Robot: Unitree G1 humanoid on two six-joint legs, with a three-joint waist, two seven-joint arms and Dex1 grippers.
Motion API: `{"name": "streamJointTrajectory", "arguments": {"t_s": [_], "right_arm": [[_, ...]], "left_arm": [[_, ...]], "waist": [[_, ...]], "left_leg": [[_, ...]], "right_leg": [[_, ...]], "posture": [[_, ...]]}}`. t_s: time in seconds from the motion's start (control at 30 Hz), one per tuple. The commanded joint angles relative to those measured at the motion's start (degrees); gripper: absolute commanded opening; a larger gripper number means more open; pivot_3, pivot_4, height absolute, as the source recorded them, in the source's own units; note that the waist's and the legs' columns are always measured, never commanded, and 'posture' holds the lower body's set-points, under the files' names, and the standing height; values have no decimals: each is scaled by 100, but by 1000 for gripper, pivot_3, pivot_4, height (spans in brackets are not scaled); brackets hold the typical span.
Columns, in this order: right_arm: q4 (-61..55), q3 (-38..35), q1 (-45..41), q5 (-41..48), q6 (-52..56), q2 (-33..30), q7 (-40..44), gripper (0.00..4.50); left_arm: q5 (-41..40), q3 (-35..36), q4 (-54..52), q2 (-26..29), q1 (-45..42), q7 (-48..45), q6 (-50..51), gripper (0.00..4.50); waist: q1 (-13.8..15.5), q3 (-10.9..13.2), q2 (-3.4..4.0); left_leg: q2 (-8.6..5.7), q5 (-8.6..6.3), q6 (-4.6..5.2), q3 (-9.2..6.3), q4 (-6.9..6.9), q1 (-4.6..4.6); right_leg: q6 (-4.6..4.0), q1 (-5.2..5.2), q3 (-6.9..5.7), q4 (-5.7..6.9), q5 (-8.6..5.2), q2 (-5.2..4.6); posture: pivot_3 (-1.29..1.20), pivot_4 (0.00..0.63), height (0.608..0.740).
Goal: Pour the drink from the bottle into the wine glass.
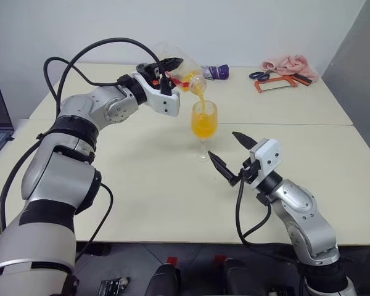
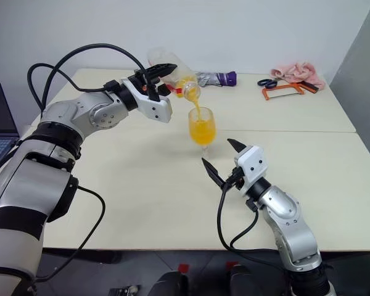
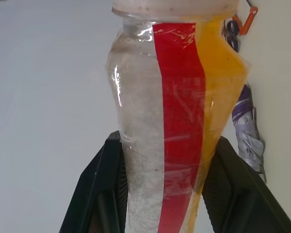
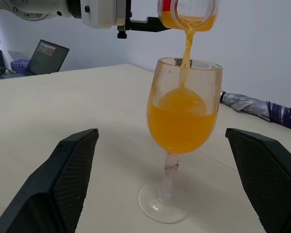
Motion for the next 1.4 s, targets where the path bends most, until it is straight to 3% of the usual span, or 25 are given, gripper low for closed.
{"name": "streamJointTrajectory", "arguments": {"t_s": [0.03,0.83,1.13,1.27,1.4], "right_arm": [[-127,18,-10,8,-68,13,11,4500],[-98,51,-5,11,-111,15,19,4500],[-72,39,-84,-68,-185,49,-26,4500],[-40,36,-143,-124,-310,64,-3,4500],[-108,26,-269,92,-128,-65,248,4500]], "left_arm": [[-41,33,-61,100,-255,105,10,1673],[-456,226,-16,-38,-168,-230,17,1672],[-2058,1126,-3,-439,210,-1745,202,1672],[-3197,1785,-231,-773,539,-2964,648,1672],[-4362,2553,-712,-949,893,-3881,1745,1672]], "waist": [[0,0,0],[-1,0,0],[-6,-1,0],[-19,-1,-1],[-55,-1,-1]], "left_leg": [[0,0,0,0,0,0],[0,0,0,0,3,0],[1,0,-1,1,7,1],[1,0,-1,1,17,-1],[2,0,0,-1,32,-6]], "right_leg": [[0,0,0,0,0,0],[0,-1,0,5,0,0],[0,-3,1,13,0,0],[0,-8,2,27,0,1],[-1,-13,3,39,0,2]], "posture": [[0,150,740],[0,150,740],[0,150,740],[0,150,740],[0,150,740]]}}
